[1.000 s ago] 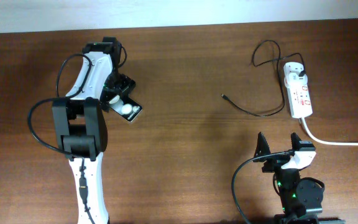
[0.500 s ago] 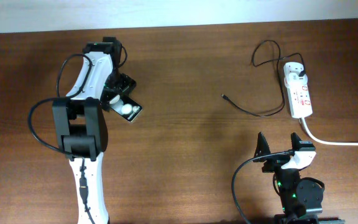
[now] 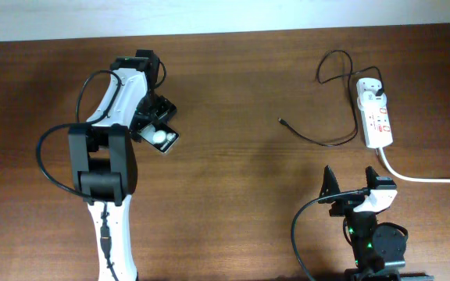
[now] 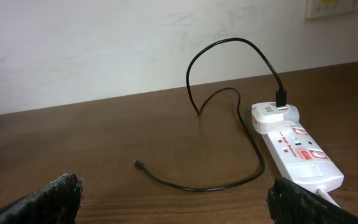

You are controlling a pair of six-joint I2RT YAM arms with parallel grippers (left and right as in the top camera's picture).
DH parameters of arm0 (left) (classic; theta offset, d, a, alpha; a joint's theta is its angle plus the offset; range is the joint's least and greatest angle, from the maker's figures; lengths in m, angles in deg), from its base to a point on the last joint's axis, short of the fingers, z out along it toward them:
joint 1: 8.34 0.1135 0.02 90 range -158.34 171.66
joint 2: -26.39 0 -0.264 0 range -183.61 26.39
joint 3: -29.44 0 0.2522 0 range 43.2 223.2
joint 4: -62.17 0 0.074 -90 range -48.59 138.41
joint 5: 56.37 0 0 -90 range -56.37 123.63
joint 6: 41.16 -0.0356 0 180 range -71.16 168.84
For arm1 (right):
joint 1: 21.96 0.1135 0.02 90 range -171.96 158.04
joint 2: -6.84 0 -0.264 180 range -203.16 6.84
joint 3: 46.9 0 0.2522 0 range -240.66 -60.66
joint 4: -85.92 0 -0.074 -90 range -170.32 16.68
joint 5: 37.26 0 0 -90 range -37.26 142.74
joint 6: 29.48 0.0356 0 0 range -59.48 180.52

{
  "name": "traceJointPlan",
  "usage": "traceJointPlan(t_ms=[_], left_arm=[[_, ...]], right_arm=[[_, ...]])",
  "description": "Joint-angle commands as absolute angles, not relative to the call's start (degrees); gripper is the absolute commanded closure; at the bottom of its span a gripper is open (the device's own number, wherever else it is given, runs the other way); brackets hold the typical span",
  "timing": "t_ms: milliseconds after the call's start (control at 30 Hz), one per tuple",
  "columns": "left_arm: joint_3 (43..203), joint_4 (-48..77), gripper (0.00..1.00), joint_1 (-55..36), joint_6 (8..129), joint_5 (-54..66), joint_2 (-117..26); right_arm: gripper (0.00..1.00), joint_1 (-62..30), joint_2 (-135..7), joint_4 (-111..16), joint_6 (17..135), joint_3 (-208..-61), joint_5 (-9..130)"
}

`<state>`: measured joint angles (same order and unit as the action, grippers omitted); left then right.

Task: Plug charger to phone and switch on socket
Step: 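Lower the left gripper and close it on the phone's sides, then lift the phone with the left gripper and tilt it upright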

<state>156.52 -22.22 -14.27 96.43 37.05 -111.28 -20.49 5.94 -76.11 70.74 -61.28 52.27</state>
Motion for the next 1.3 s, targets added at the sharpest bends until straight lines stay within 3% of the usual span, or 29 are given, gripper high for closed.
traceJointPlan(t_ms=[0,533,633,867,967,1267], left_arm=[[152.3,-21.4,0.01,-13.8,95.4,37.4,-118.0],[146.2,-15.2,0.02,-11.8,94.4,35.5,-118.0],[144.6,-14.1,0.15,-10.7,94.4,35.5,-118.0],[144.3,-12.3,0.17,-9.7,94.4,36.6,-118.0],[144.3,-12.2,0.32,-9.7,94.4,36.6,-118.0],[147.0,-13.2,0.37,-9.7,89.1,36.1,-117.7]], right_arm=[[0.02,-20.9,6.4,-75.8,70.2,-61.0,52.5],[0.01,-20.9,6.4,-75.8,70.2,-61.0,52.5],[0.01,-20.9,6.4,-75.8,70.2,-61.0,52.5],[0.01,-20.9,6.4,-75.8,70.2,-61.0,52.5],[0.01,-20.9,6.4,-75.8,70.2,-61.0,52.5],[0.01,-20.9,6.4,-75.8,70.2,-61.0,52.5]])
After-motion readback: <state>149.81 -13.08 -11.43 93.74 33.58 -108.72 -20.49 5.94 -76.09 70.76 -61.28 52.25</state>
